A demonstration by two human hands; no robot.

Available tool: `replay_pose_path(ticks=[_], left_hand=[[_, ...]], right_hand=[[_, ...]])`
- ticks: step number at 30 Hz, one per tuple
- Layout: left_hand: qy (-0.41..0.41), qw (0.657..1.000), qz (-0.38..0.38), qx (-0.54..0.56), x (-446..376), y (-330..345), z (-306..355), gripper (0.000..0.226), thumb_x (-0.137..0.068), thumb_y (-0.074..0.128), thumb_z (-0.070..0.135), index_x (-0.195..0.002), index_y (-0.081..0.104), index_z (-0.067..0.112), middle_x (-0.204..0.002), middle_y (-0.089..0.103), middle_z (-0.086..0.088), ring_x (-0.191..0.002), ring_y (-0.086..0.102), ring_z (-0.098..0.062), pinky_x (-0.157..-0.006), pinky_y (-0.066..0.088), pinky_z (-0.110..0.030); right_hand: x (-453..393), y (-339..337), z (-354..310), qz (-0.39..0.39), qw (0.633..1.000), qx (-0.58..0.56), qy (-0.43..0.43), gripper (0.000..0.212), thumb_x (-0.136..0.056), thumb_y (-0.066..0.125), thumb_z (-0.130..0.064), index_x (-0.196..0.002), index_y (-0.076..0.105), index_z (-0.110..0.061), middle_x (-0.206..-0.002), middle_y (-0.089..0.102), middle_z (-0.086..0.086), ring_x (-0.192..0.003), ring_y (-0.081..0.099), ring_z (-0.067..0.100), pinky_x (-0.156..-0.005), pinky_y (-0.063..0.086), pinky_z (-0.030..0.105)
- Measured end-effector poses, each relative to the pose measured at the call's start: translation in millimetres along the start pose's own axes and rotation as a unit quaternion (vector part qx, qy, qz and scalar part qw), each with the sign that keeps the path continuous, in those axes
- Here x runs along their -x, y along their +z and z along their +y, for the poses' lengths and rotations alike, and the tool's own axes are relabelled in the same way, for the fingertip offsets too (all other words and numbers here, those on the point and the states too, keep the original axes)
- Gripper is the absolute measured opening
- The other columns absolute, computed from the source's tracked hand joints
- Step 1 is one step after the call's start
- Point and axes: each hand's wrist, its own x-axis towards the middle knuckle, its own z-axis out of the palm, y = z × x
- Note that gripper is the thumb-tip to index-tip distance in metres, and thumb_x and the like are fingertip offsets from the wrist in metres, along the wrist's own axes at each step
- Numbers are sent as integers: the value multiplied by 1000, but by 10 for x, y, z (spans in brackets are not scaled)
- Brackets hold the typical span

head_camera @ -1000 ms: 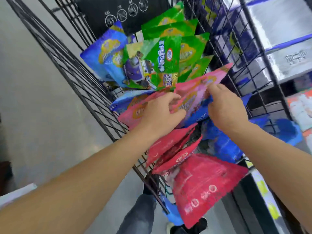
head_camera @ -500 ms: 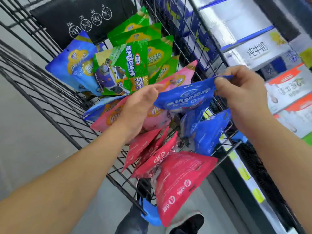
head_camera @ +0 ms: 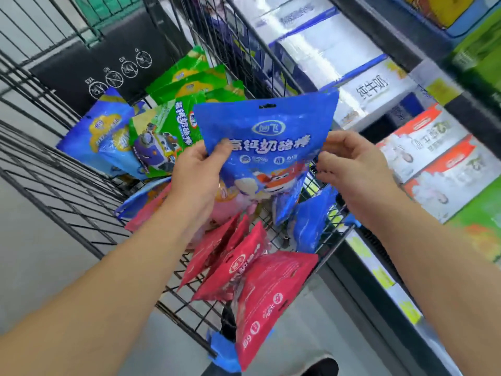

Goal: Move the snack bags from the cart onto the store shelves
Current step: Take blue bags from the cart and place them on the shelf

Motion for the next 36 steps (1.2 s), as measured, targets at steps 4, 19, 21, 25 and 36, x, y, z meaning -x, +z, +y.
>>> replay_pose_path(ticks=[4,19,21,25,36], left_hand=[[-31,996,-42,68,86,120,252,18,-100,50,11,-91,65,16,-87,76,2,-80,71,-16,-83,58,-41],[-59,971,-188,-131,1026,1548,-234,17,-95,54,2,-88,66,13,-88,69,-7,-75,62,-21,-67,53,-33],[-50,968,-197,-149,1196,1836,-383,15,-95,55,1,-85,64,9,-80,69,-6,-66,63,-14,-59,53,-28],[-51,954,-245,-166,1597,2474,-670,16,-95,55,1,-82,63,5,-65,70,2,-54,64,-7,-51,53,-22],[-57,871,-397,-283,3192,4337,-1577,26,-95,59,6,-71,65,13,-68,73,5,-66,70,-14,-60,60,-30]], right_hand=[[103,-41,105,-7,996,92,-14,21,-90,56,-3,-93,68,-20,-80,69,-9,-65,60,-1,-64,47,20],[1059,-1731,354,163,973,-162,27,21,-96,51,1,-84,62,-11,-77,64,9,-70,58,19,-62,53,26],[1255,-2059,509,197,968,-147,37,23,-95,52,1,-81,62,-13,-68,64,1,-62,56,13,-52,46,19],[1737,-2732,850,257,951,-153,71,30,-95,52,2,-70,54,-15,-57,61,-7,-49,54,1,-46,41,15],[3296,-4615,1662,401,896,-133,135,33,-95,50,0,-67,58,-16,-46,57,-13,-41,47,-2,-45,37,15]])
